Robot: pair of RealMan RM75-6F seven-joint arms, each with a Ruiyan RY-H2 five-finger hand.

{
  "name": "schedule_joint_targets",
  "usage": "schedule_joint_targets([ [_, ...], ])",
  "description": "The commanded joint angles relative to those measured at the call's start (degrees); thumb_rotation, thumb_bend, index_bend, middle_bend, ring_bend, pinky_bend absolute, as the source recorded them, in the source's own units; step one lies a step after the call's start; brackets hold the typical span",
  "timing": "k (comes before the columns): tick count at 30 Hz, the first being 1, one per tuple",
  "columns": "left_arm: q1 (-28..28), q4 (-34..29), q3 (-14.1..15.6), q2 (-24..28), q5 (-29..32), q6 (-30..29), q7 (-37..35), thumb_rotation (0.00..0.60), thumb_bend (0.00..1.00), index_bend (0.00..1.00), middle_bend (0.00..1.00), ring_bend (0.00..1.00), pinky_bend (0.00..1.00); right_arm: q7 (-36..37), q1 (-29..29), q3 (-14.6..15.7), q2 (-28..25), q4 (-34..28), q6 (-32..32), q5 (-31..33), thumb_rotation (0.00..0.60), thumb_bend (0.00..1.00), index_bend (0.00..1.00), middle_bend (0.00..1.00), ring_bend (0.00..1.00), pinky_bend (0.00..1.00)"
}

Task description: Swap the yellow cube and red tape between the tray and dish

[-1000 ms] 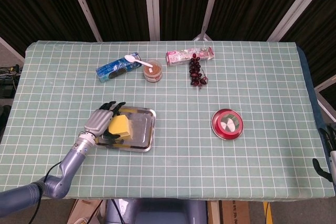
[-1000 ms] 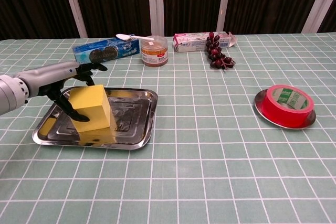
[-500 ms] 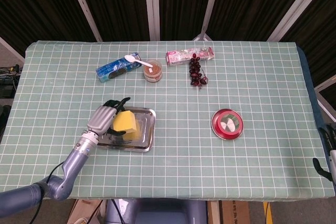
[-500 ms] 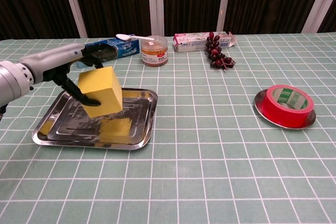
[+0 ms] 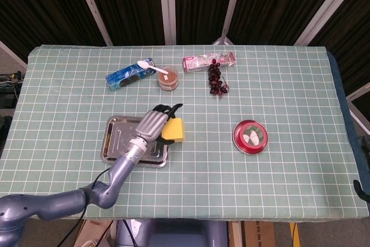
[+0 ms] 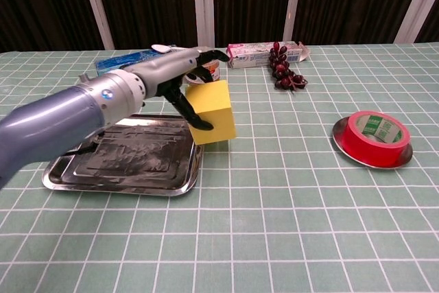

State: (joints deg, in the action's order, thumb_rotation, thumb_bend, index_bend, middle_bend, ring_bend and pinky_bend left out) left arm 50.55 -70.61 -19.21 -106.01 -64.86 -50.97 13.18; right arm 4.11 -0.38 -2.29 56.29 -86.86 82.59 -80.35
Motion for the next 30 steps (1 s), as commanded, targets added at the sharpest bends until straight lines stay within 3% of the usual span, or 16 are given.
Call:
schedule_joint_targets([
  [1, 4.23, 7.26, -2.30, -5.80, 1.78, 1.11, -0.16, 0.600, 0.26, 0.03, 0.58, 0.18, 0.16, 0.49, -0.61, 0.16, -0.26, 0.34, 0.49, 0.26, 0.599, 0.40, 0.00, 0.00, 0.00, 0.00],
  [7, 7.70, 13.84, -4.68, -8.90, 0.51, 0.33, -3.18, 0.600, 0.26, 0.03, 0.57, 0.18, 0.16, 1.66, -1.95, 0.40, -0.45, 1.58, 0.93, 1.27, 0.598, 0.40, 0.00, 0.00, 0.00, 0.00],
  [10, 8.74, 15.97, -5.47, -9.59, 0.40, 0.23, -4.51, 0.600, 0.25, 0.02, 0.50, 0.14, 0.16, 2.01, -2.11, 0.40, -0.30, 1.97, 0.78, 1.42, 0.597, 0.40, 0.00, 0.00, 0.00, 0.00],
  [15, 9.73, 18.48, -4.93, -10.06, 0.67, 2.60, -6.11, 0.600, 0.11, 0.00, 0.11, 0.01, 0.12, 1.72, -1.86, 0.37, 0.14, 1.99, 0.43, 1.00, 0.598, 0.40, 0.00, 0.00, 0.00, 0.00],
  [17, 9.65, 18.82, -4.19, -10.10, 0.32, 3.18, -6.95, 0.600, 0.07, 0.00, 0.02, 0.00, 0.09, 1.48, -1.70, 0.32, 0.20, 1.81, 0.35, 0.75, 0.599, 0.40, 0.00, 0.00, 0.00, 0.00],
  [26, 8.27, 17.98, -2.97, -8.89, -0.24, 2.95, -9.66, 0.600, 0.05, 0.00, 0.00, 0.00, 0.05, 0.77, -1.47, -0.02, -0.31, 1.04, 0.59, 0.23, 0.598, 0.40, 0.00, 0.00, 0.00, 0.00],
  [30, 5.14, 10.75, -2.38, -3.87, -1.65, -0.66, -10.06, 0.600, 0.04, 0.00, 0.00, 0.00, 0.03, 0.72, -1.04, -0.42, -0.70, 1.21, 0.13, 0.40, 0.599, 0.40, 0.00, 0.00, 0.00, 0.00],
])
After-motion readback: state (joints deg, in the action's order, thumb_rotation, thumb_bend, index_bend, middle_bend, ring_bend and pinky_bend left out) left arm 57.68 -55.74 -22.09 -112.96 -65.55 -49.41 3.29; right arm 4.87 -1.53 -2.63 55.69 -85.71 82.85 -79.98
